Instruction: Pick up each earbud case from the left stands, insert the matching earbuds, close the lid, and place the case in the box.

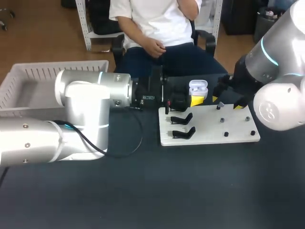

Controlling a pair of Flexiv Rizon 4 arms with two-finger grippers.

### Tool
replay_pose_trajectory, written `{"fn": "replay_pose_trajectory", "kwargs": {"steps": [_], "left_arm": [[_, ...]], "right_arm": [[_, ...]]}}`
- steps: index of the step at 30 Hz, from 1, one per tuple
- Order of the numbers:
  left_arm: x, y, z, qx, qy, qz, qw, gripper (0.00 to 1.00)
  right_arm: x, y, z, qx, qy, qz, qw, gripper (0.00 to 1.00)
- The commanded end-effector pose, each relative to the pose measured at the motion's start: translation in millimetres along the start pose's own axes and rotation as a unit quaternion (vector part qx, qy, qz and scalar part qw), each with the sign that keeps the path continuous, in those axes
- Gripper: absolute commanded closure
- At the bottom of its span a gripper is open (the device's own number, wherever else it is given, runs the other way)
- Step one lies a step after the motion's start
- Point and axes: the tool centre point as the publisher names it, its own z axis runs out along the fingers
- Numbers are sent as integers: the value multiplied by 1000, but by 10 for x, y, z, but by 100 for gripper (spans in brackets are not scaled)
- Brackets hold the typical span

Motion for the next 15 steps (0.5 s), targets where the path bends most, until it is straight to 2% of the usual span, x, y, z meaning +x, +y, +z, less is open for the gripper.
{"fn": "replay_pose_trajectory", "kwargs": {"steps": [1,8,13,14,15], "left_arm": [[6,-14,-2,-3,-2,1,1000,100],[6,-14,-2,-3,-2,1,1000,100],[6,-14,-2,-3,-2,1,1000,100],[6,-14,-2,-3,-2,1,1000,100],[6,-14,-2,-3,-2,1,1000,100]], "right_arm": [[-6,11,57,0,2,2,1000,23],[-4,14,132,-4,6,5,1000,18],[-11,12,171,-2,10,5,1000,38],[-9,9,172,-1,11,5,1000,40],[-3,6,172,0,11,5,1000,46]]}}
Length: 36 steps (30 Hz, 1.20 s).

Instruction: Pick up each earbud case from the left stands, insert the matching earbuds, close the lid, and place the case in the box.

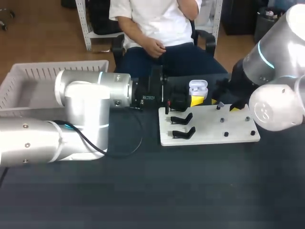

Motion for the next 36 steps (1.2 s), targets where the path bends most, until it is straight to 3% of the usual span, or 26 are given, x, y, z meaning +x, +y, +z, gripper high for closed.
{"fn": "replay_pose_trajectory", "kwargs": {"steps": [1,36], "left_arm": [[6,-14,-2,-3,-2,1,1000,100],[6,-14,-2,-3,-2,1,1000,100]], "right_arm": [[-10,5,18,3,3,0,1000,49],[-13,-51,79,32,19,31,999,62]]}}
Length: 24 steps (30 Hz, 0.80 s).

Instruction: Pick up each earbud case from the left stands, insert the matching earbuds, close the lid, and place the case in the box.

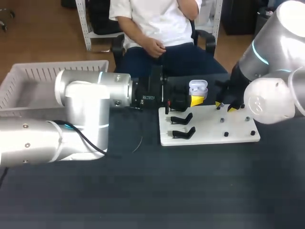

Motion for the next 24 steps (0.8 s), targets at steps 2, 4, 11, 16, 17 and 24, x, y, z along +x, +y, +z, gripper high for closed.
{"fn": "replay_pose_trajectory", "kwargs": {"steps": [2,4,11,16,17,24], "left_arm": [[6,-14,-2,-3,-2,1,1000,100],[6,-14,-2,-3,-2,1,1000,100],[6,-14,-2,-3,-2,1,1000,100],[6,-14,-2,-3,-2,1,1000,100],[6,-14,-2,-3,-2,1,1000,100],[6,-14,-2,-3,-2,1,1000,100]], "right_arm": [[0,15,6,2,0,1,1000,64],[2,16,7,1,1,0,1000,65],[27,54,17,0,5,-4,1000,65],[18,61,21,1,5,-4,1000,65],[17,61,22,0,5,-4,1000,65],[2,64,35,1,4,-3,1000,73]]}}
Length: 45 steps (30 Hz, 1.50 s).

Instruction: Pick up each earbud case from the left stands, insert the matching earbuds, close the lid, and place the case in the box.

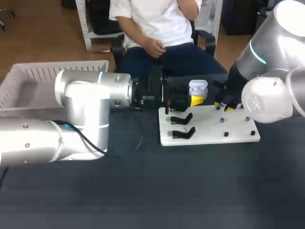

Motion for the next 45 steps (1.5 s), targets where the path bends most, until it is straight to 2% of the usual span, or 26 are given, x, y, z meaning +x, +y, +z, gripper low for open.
{"fn": "replay_pose_trajectory", "kwargs": {"steps": [1,9,11,13,22,28,36,39,45], "left_arm": [[6,-14,-2,-3,-2,1,1000,100],[6,-14,-2,-3,-2,1,1000,100],[6,-14,-2,-3,-2,1,1000,100],[6,-14,-2,-3,-2,1,1000,100],[6,-14,-2,-3,-2,1,1000,100],[6,-14,-2,-3,-2,1,1000,100],[6,-14,-2,-3,-2,1,1000,100],[6,-14,-2,-3,-2,1,1000,100],[6,-14,-2,-3,-2,1,1000,100]], "right_arm": [[-19,7,23,2,0,2,1000,74],[-21,15,3,2,0,3,1000,78],[-23,16,6,2,0,4,1000,85],[-24,18,6,3,0,4,1000,100],[-21,13,-46,6,1,7,1000,100],[34,-29,-348,-3,-3,8,1000,100],[165,-76,-827,-26,17,-48,998,100],[250,-80,-1038,-31,17,-94,995,100],[498,-89,-1380,-30,23,-197,980,100]]}}
